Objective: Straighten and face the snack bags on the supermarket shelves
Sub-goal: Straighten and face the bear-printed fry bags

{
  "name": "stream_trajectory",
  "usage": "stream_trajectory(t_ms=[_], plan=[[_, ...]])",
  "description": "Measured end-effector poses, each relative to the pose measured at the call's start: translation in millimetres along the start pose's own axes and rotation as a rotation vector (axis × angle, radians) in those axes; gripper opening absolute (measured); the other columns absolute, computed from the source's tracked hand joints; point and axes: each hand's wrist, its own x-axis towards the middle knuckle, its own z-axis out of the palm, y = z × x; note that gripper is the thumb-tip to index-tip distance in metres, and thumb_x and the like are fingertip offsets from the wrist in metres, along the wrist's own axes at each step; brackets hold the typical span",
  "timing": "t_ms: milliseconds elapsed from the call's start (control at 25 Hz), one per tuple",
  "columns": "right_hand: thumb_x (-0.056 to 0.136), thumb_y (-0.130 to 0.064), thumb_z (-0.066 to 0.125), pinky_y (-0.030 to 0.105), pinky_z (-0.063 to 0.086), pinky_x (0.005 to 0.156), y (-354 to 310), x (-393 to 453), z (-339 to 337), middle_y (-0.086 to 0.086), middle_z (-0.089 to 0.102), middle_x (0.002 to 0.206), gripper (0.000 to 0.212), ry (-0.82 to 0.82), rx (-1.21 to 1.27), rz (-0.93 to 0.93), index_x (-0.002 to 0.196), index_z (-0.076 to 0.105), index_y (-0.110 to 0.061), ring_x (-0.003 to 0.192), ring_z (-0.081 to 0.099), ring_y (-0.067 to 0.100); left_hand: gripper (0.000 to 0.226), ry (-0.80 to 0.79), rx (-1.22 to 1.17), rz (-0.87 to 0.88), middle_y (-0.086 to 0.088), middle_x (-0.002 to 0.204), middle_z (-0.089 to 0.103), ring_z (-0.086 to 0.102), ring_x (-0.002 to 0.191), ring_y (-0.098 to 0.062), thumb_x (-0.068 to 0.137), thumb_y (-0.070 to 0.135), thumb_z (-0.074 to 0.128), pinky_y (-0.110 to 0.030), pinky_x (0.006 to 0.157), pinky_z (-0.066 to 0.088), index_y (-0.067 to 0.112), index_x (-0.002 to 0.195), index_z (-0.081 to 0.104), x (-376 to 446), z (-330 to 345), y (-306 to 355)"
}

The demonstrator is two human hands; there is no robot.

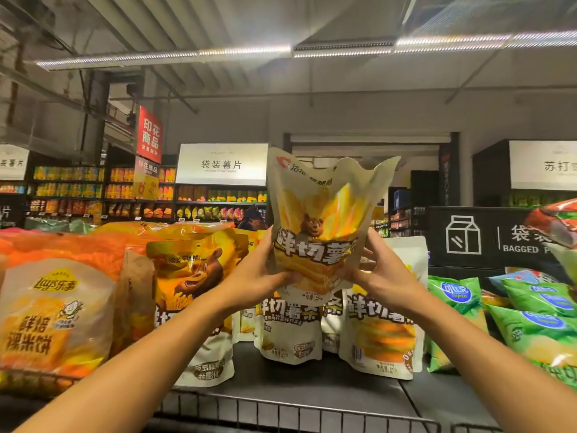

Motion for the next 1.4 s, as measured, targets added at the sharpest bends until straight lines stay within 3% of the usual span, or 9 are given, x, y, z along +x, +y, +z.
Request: stream_trajectory(t_ms=[80, 240, 400, 600, 720, 920, 1040, 1240, 1400], plan=[[0.076, -0.039, 0.082, 0.007, 0.05, 0.079, -6, -3, 4, -0.031, 0.064, 0.118, 0.06, 0.01, 0.005, -0.001, 0.119, 0.048, -0.063, 0.109, 0.06, -0.011, 0.084, -0.002, -0.028, -0.004, 0.02, 0.136, 0.055, 0.054, 0.125, -0.003, 0.081, 0.026, 0.079, -0.029, 0.103, 0.049, 0.035, 0.148, 0.028, -5, -4, 3], [0.075, -0.052, 0.077, 0.022, 0.053, 0.088, -17, -11, 9, -0.018, 0.068, 0.121, 0.059, 0.072, 0.045, -0.004, 0.129, 0.054, -0.041, 0.112, 0.064, 0.005, 0.069, 0.015, -0.07, -0.058, 0.02, 0.126, 0.063, 0.061, 0.116, -0.002, 0.073, 0.055, 0.073, -0.034, 0.101, 0.05, 0.044, 0.133, 0.042, -16, -7, 12], [0.081, -0.053, 0.074, 0.019, 0.055, 0.076, -29, -26, 21, -0.012, 0.075, 0.108, 0.049, 0.091, 0.238, 0.129, 0.122, 0.061, -0.029, 0.1, 0.071, 0.008, 0.065, -0.005, -0.215, -0.106, 0.01, 0.125, 0.067, 0.064, 0.114, -0.007, 0.078, 0.059, 0.065, -0.027, 0.096, 0.052, 0.029, 0.133, 0.05, -30, 1, 20], [0.062, -0.057, 0.075, 0.043, 0.058, 0.087, -36, -44, 33, 0.009, 0.076, 0.11, 0.078, 0.122, 0.396, 0.343, 0.124, 0.062, -0.013, 0.1, 0.073, 0.03, 0.057, 0.002, -0.293, -0.268, 0.01, 0.112, 0.074, 0.07, 0.1, -0.004, 0.08, 0.06, 0.06, -0.018, 0.079, 0.054, 0.022, 0.122, 0.059, -46, 15, 30], [0.063, -0.056, 0.075, 0.037, 0.059, 0.079, -37, -53, 31, 0.008, 0.077, 0.106, 0.073, 0.108, 0.429, 0.382, 0.121, 0.064, -0.014, 0.095, 0.075, 0.027, 0.049, 0.009, -0.287, -0.294, 0.02, 0.1, 0.074, 0.07, 0.091, 0.003, 0.081, 0.056, 0.055, -0.007, 0.067, 0.05, 0.022, 0.116, 0.062, -53, 19, 39], [0.072, -0.053, 0.071, 0.034, 0.061, 0.081, -39, -68, 19, 0.006, 0.077, 0.108, 0.063, 0.051, 0.481, 0.441, 0.121, 0.066, -0.013, 0.099, 0.074, 0.025, 0.042, 0.004, -0.264, -0.325, 0.026, 0.1, 0.073, 0.067, 0.092, 0.009, 0.085, 0.058, 0.051, -0.005, 0.069, 0.048, 0.027, 0.109, 0.066, -61, 34, 50], [0.08, -0.058, 0.065, 0.037, 0.061, 0.081, -44, -81, 2, 0.003, 0.077, 0.111, 0.051, -0.056, 0.5, 0.594, 0.112, 0.076, -0.02, 0.101, 0.074, 0.023, 0.045, -0.041, -0.299, -0.484, 0.015, 0.105, 0.075, 0.071, 0.095, -0.001, 0.091, 0.06, 0.051, -0.02, 0.075, 0.052, 0.024, 0.112, 0.071, -59, 46, 66], [0.093, -0.055, 0.057, 0.041, 0.061, 0.074, -56, -94, -32, -0.001, 0.077, 0.111, 0.037, -0.083, 0.537, 0.64, 0.111, 0.074, -0.029, 0.099, 0.074, 0.018, 0.054, -0.002, -0.25, -0.622, 0.008, 0.106, 0.075, 0.074, 0.091, -0.017, 0.081, 0.075, 0.054, -0.028, 0.058, 0.059, 0.034, 0.111, 0.071, -54, 59, 102], [0.09, -0.051, 0.06, 0.038, 0.059, 0.072, -62, -113, -44, 0.001, 0.076, 0.112, 0.04, -0.051, 0.519, 0.593, 0.118, 0.07, -0.024, 0.097, 0.074, 0.019, 0.055, -0.079, -0.225, -0.55, 0.008, 0.115, 0.073, 0.07, 0.105, -0.017, 0.077, 0.073, 0.058, -0.042, 0.085, 0.059, 0.034, 0.114, 0.07, -64, 69, 122]])
